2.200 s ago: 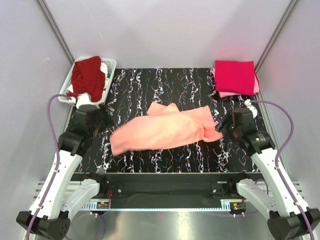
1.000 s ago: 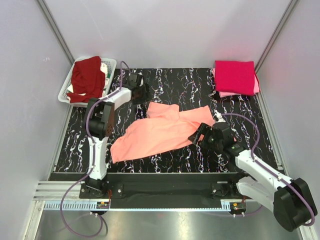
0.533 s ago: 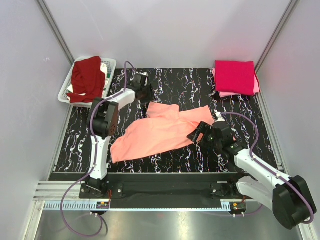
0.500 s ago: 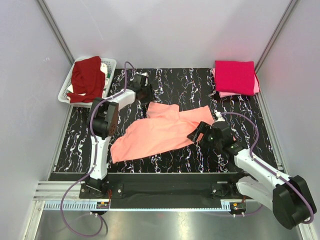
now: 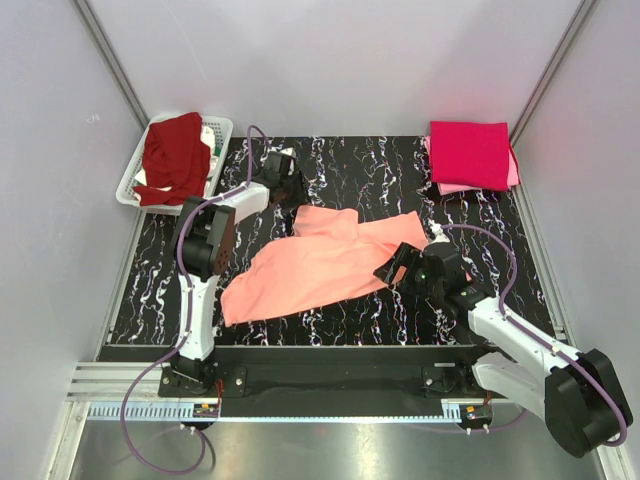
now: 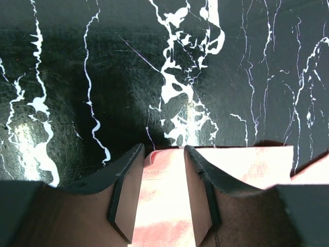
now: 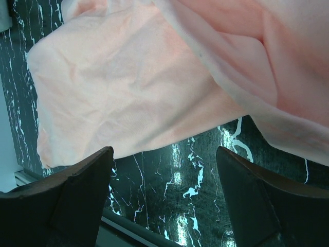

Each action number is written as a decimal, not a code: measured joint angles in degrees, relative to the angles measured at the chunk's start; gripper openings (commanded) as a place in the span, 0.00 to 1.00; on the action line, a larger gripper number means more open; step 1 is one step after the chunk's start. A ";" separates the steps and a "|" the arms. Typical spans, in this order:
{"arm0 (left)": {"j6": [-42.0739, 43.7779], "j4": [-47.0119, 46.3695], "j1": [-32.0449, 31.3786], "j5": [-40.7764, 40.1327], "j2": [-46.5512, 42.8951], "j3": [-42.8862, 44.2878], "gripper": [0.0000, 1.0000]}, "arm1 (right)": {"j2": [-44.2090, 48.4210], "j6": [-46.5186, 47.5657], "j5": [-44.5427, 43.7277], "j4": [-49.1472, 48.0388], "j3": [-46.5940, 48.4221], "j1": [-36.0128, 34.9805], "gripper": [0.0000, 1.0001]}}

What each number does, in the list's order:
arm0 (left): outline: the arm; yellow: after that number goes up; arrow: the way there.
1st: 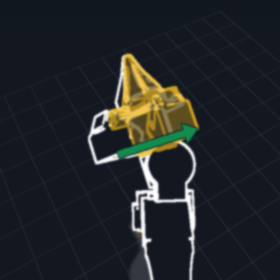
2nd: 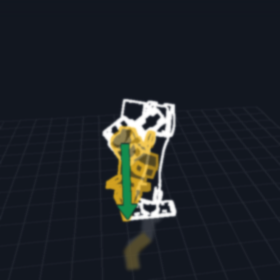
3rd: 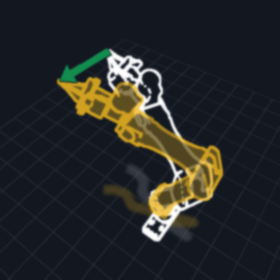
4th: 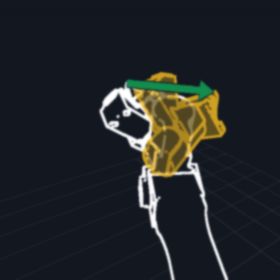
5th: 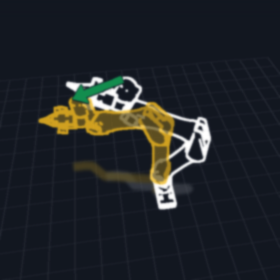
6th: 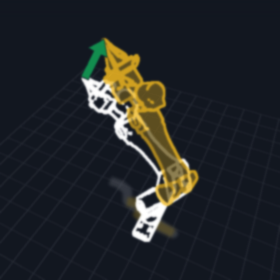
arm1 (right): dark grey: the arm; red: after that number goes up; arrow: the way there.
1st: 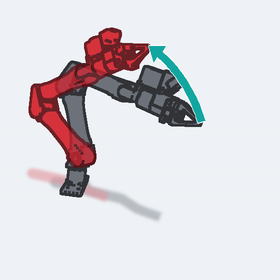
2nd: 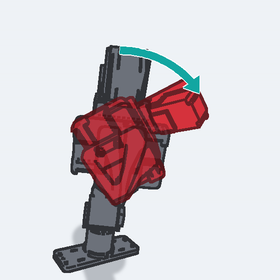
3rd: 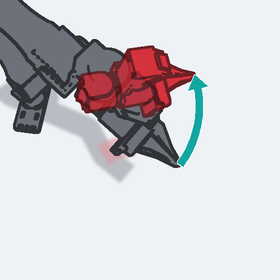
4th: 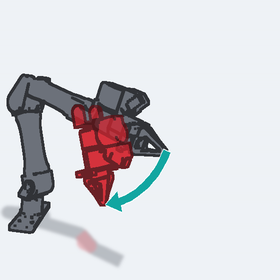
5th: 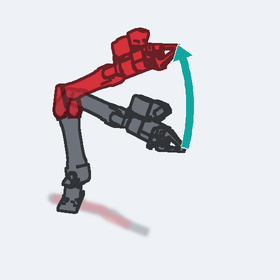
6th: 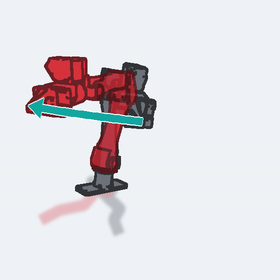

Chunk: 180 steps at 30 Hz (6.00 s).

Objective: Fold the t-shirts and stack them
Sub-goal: Flatten the tshirt out

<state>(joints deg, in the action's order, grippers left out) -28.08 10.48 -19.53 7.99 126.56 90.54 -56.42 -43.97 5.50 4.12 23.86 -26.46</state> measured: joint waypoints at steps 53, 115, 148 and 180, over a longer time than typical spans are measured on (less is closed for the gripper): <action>11.06 30.84 3.17 -23.74 -58.58 -19.93 0.00 | -0.74 -11.15 -13.88 26.14 11.61 0.09 0.82; 14.05 47.10 4.85 -9.64 -78.01 20.24 0.00 | 27.04 9.73 -20.04 38.58 65.00 -1.66 0.00; 15.61 40.35 9.57 -10.01 -2.29 41.72 0.70 | -45.57 16.68 -22.10 37.66 70.64 18.10 0.93; 1.03 26.16 3.67 -16.79 -19.67 -18.23 0.63 | -51.89 16.63 -2.29 32.63 51.54 15.50 0.93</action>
<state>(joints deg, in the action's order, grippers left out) -27.05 36.64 -15.86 -8.80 106.89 72.31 -108.31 -27.33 3.20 36.75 75.40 -10.96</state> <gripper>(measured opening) 0.641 0.929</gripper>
